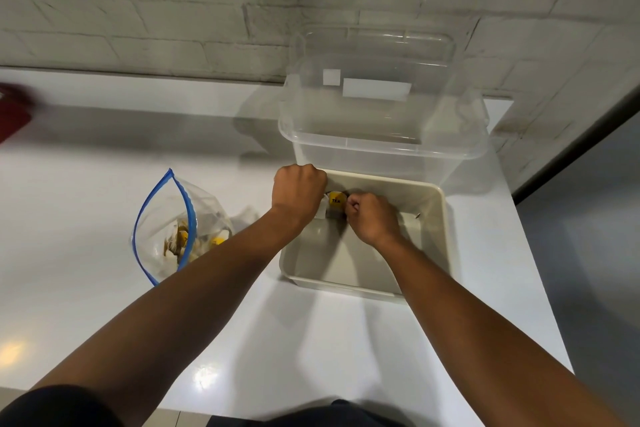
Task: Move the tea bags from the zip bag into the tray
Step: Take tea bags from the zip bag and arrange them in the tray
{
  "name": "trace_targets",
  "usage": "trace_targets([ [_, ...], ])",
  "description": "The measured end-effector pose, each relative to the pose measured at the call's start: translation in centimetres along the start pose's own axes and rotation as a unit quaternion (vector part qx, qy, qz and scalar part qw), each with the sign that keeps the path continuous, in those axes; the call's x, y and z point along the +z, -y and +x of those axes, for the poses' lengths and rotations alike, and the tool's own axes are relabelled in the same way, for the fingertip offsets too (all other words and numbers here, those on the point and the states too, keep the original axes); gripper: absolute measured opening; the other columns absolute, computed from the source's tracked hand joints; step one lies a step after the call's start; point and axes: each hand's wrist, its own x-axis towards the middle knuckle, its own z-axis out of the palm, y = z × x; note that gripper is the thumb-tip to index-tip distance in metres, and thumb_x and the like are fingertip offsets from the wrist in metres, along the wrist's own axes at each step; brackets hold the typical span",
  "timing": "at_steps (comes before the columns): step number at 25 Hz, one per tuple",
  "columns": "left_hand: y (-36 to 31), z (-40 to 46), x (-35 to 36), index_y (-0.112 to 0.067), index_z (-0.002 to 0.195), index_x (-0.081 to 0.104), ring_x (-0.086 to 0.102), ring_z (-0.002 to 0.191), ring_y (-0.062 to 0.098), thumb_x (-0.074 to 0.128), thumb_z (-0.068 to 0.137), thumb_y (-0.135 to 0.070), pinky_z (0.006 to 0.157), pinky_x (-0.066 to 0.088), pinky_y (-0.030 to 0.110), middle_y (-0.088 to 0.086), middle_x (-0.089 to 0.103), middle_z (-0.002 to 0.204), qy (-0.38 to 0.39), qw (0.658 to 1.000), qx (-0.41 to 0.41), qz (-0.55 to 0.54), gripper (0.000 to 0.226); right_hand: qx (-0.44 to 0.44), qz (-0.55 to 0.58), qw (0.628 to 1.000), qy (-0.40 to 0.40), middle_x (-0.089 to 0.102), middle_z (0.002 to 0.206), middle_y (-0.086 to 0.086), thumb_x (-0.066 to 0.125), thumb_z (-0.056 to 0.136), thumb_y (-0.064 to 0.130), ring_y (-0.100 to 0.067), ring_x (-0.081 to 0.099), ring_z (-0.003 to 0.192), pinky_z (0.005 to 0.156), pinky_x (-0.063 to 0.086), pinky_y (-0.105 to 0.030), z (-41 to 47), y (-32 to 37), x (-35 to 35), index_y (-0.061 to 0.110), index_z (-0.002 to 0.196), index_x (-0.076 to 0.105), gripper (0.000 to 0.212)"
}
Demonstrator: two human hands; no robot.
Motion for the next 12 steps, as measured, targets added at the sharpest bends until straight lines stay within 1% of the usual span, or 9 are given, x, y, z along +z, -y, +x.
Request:
trace_targets([
  [2,-0.03,-0.1,-0.04,-0.013,0.094,0.07,0.068,0.08,0.028,0.059,0.088,-0.005,0.064,0.04,0.03,0.006,0.069,0.086,-0.002,1.0,-0.002,-0.001,0.015,-0.006,-0.009,1.0,-0.006,0.071,0.084,-0.007,0.055,0.095,0.025,-0.031,0.063,0.081,0.062,0.037,-0.025,0.08,0.12,0.03,0.018,0.08,0.068,0.021],
  [4,-0.01,-0.12,0.04,-0.014,0.095,0.069,0.068,0.079,0.027,0.06,0.088,-0.005,0.063,0.04,0.029,0.006,0.069,0.086,-0.005,1.0,-0.004,-0.004,0.015,-0.013,-0.022,1.0,-0.008,0.072,0.09,-0.007,0.054,0.096,0.026,-0.032,0.065,0.086,0.063,0.037,-0.025,0.15,0.21,0.18,0.019,0.09,0.071,0.019],
  [7,0.05,-0.15,0.36,-0.015,0.097,0.069,0.068,0.079,0.026,0.063,0.089,-0.009,0.063,0.041,0.029,0.005,0.069,0.087,-0.008,1.0,-0.005,-0.001,0.012,-0.006,-0.026,1.0,-0.005,0.072,0.091,-0.008,0.053,0.097,0.026,-0.032,0.065,0.086,0.064,0.037,-0.025,0.24,0.24,0.36,0.018,0.088,0.07,0.02],
  [12,0.51,-0.36,0.49,-0.016,0.098,0.069,0.068,0.082,0.027,0.064,0.087,-0.013,0.064,0.04,0.03,0.006,0.07,0.092,-0.003,1.0,0.011,-0.01,0.013,0.008,-0.017,1.0,0.002,0.071,0.084,-0.009,0.055,0.095,0.028,-0.03,0.063,0.08,0.064,0.037,-0.024,0.19,0.32,0.43,0.017,0.08,0.069,0.023],
])
